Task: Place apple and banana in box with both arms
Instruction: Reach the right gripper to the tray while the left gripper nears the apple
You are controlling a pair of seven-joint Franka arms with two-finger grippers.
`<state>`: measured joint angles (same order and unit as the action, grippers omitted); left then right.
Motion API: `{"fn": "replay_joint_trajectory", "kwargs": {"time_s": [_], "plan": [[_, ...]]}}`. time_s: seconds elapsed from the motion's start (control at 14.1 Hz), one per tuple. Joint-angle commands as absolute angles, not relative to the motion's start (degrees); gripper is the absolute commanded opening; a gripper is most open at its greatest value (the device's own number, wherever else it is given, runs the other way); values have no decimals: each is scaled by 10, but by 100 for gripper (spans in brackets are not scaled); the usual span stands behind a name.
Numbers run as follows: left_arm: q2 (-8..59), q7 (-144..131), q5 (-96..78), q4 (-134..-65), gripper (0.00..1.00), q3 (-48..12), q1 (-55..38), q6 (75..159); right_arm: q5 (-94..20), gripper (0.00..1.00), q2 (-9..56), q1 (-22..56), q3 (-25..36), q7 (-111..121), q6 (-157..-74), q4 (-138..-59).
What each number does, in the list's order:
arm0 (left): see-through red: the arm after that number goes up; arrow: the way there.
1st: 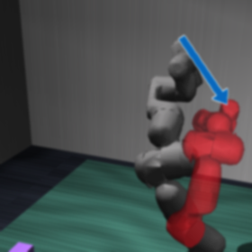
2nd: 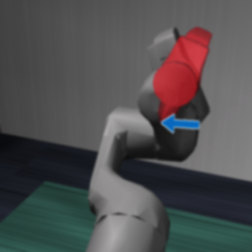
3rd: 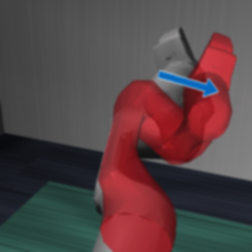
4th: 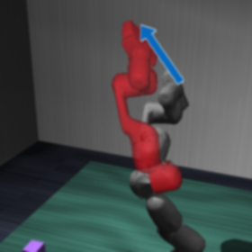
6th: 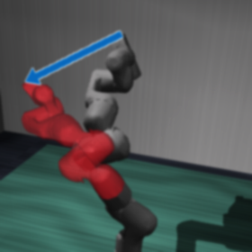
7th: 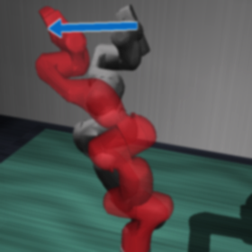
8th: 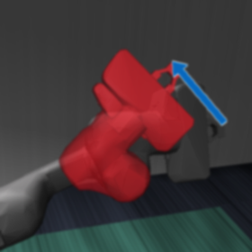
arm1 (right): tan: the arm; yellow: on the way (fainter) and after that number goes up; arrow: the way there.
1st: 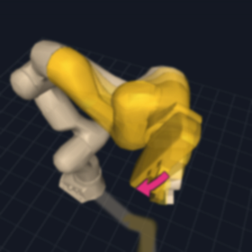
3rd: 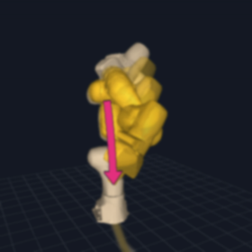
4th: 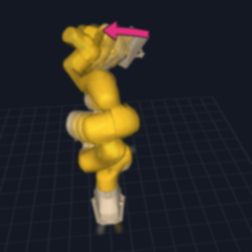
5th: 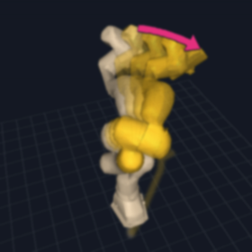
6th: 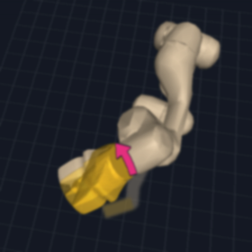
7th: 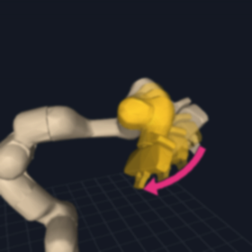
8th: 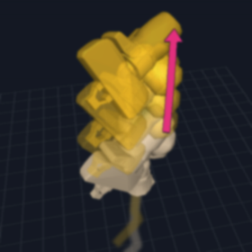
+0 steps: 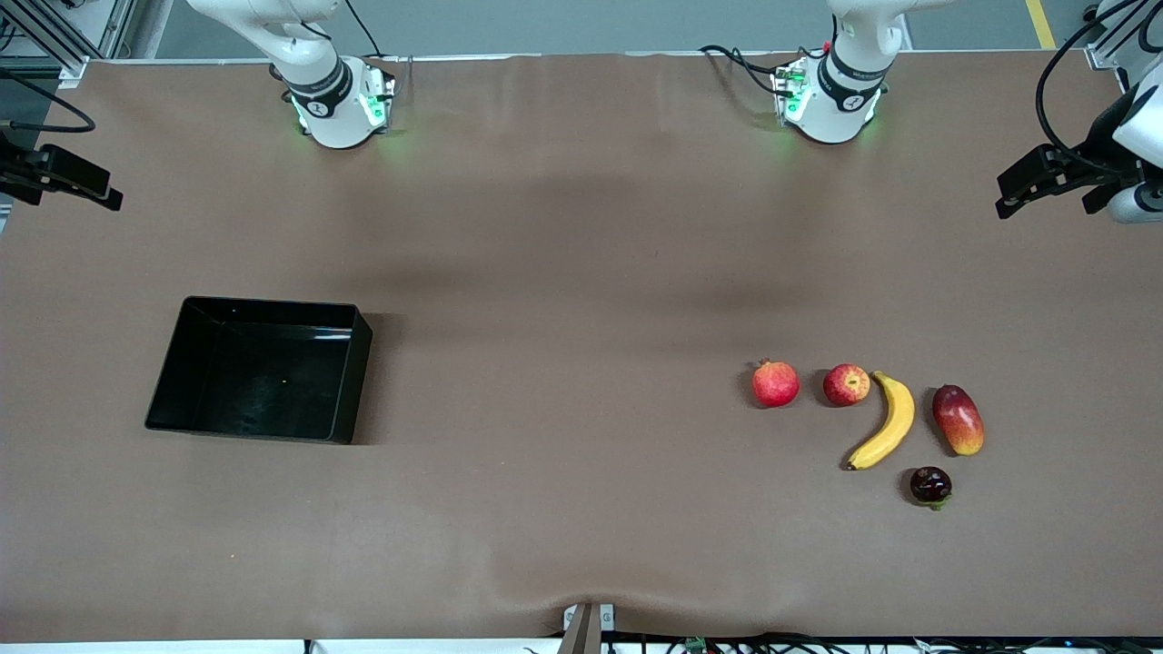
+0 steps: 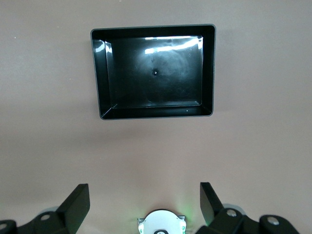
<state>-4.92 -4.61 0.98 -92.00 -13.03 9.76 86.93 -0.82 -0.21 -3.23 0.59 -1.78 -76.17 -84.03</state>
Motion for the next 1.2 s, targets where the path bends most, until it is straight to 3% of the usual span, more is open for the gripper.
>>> {"fn": "replay_joint_trajectory", "kwargs": {"time_s": [0.0, 0.35, 0.64, 1.13], "plan": [[-42, -45, 3, -905, 100, -132, 99, 856, -8, 100, -5, -57, 3, -17, -777, -848], [-21, -46, 3, -868, 100, -133, 100, 850, -8, 100, -4, -76, 3, 41, -777, -854], [-2, -34, -8, -878, 100, -134, 95, 855, -7, 100, 15, -76, 3, 42, -779, -860], [110, -67, -7, -882, 100, -138, 90, 972, -1, 100, 110, -126, 5, 38, -785, -892]]}}
